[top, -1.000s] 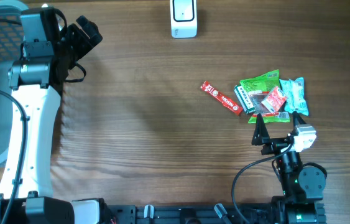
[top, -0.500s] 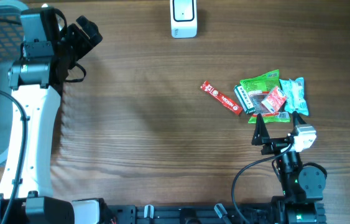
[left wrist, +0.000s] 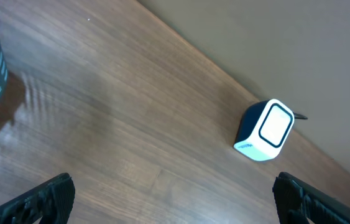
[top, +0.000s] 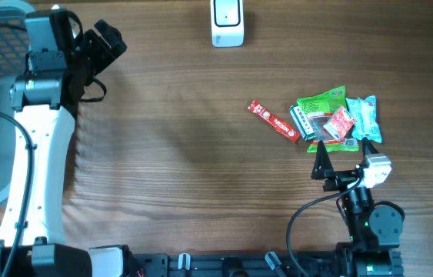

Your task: Scan the item barcode

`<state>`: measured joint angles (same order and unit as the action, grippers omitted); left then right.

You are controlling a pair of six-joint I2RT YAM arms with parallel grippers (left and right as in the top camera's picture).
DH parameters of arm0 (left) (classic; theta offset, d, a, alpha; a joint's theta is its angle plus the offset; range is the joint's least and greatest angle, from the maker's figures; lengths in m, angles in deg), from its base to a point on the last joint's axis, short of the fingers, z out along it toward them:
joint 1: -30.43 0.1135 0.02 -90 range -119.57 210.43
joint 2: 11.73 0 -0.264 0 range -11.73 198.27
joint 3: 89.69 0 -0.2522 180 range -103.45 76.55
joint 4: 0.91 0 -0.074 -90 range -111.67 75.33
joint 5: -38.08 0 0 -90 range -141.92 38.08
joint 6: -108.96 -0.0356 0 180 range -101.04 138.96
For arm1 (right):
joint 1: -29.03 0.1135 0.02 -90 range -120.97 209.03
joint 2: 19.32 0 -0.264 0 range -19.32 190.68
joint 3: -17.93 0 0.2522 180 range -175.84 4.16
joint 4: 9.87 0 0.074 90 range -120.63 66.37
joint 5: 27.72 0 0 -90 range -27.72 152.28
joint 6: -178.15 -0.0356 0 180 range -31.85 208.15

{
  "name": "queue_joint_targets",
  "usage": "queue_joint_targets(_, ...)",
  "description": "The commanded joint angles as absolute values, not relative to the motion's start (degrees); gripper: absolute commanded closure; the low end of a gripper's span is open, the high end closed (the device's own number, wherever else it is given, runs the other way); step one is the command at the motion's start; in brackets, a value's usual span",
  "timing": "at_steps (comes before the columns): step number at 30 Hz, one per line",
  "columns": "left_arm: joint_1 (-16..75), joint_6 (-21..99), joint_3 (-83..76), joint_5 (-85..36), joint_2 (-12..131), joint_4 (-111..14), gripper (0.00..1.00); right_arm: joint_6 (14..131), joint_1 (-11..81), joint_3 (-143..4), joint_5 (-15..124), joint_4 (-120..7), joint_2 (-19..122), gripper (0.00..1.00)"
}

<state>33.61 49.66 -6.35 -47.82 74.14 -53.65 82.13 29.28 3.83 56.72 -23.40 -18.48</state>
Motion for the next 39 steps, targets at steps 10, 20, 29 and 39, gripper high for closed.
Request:
queue_joint_targets(10, 33.8, 48.8, -7.1, -48.6, 39.7, -59.2, 0.0, 82.1, 29.0, 3.9, 55.9, -23.2, -19.1, 0.0)
queue_joint_targets(20, 34.1, 48.8, -6.9, -50.8, 19.5, -69.0, 0.0, 82.1, 29.0, 3.9, 55.9, -23.2, -19.1, 0.0)
queue_joint_targets(29, 34.1, 48.7, -6.8, -55.1, 2.6, -87.8, 0.0, 82.1, 29.0, 3.9, 55.9, -23.2, -19.1, 0.0)
queue_joint_targets(39, 34.1, 49.4, 1.6, -55.2, -5.9, -87.9, 0.0, 82.1, 29.0, 3.9, 55.9, -23.2, -19.1, 0.0)
